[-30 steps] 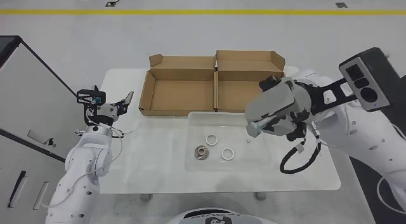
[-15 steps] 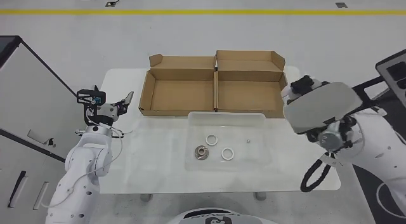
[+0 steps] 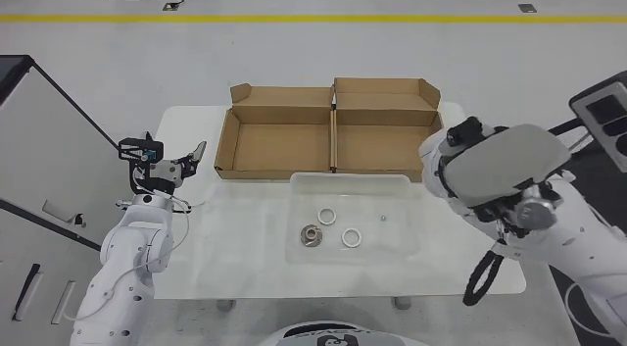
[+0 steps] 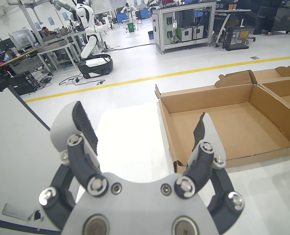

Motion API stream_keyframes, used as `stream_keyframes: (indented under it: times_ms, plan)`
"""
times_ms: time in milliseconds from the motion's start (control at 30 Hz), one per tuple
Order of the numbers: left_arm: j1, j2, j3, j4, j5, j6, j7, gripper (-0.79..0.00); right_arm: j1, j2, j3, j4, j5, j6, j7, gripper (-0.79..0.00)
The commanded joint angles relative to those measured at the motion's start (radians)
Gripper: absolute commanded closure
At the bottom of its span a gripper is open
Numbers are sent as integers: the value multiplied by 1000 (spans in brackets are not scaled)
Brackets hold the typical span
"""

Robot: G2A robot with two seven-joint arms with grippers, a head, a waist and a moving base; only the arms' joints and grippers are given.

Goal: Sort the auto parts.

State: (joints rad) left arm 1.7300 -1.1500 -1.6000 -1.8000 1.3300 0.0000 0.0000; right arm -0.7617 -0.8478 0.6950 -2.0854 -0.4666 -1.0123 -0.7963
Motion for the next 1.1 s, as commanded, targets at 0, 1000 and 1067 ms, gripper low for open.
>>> stream_keyframes:
  times_ms: [0, 1000, 1067]
  plan:
    - [0, 0, 0, 0, 0, 0, 0, -785, 5, -3, -8, 17, -15, 0, 25, 0]
    - [0, 0, 0, 0, 0, 0, 0, -785, -126, -28, 103, -50, 206, 50, 431, 0]
    - [0, 0, 0, 0, 0, 0, 0, -785, -137, -35, 112, -56, 214, 43, 421, 0]
